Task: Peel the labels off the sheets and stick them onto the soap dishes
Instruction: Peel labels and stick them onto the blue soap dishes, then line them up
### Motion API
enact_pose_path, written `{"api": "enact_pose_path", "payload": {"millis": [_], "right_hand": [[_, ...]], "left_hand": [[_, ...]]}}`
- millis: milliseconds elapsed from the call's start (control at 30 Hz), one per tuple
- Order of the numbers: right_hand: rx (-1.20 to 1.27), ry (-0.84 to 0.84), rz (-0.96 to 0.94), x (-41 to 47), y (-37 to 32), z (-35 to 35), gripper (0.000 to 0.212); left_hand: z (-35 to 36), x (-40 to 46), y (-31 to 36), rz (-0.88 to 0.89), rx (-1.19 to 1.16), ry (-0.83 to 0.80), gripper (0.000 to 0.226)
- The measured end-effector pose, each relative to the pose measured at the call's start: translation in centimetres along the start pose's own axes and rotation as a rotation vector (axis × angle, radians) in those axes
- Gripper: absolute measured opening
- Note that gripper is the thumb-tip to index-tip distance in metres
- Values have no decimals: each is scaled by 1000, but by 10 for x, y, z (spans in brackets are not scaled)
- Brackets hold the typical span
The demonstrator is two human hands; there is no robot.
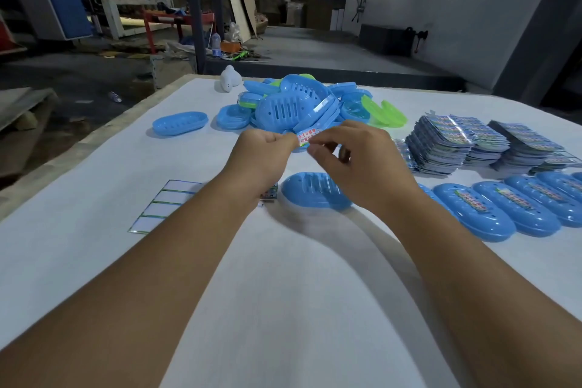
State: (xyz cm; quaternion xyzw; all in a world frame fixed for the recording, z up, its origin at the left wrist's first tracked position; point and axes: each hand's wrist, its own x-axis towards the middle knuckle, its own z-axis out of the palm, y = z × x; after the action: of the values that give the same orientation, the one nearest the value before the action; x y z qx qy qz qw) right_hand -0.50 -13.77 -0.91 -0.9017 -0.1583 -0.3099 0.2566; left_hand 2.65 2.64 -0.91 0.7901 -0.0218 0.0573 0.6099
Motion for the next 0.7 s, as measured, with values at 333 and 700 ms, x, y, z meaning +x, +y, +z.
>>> {"api": "enact_pose_path", "payload": {"millis": [333, 700], "right_hand": [[203, 88, 389, 3, 24, -2, 18], [340, -67, 499, 0, 19, -12, 37]], "left_hand": [[0, -1, -7, 345, 369, -24, 15], [2, -2, -7, 187, 228, -69, 24]]}}
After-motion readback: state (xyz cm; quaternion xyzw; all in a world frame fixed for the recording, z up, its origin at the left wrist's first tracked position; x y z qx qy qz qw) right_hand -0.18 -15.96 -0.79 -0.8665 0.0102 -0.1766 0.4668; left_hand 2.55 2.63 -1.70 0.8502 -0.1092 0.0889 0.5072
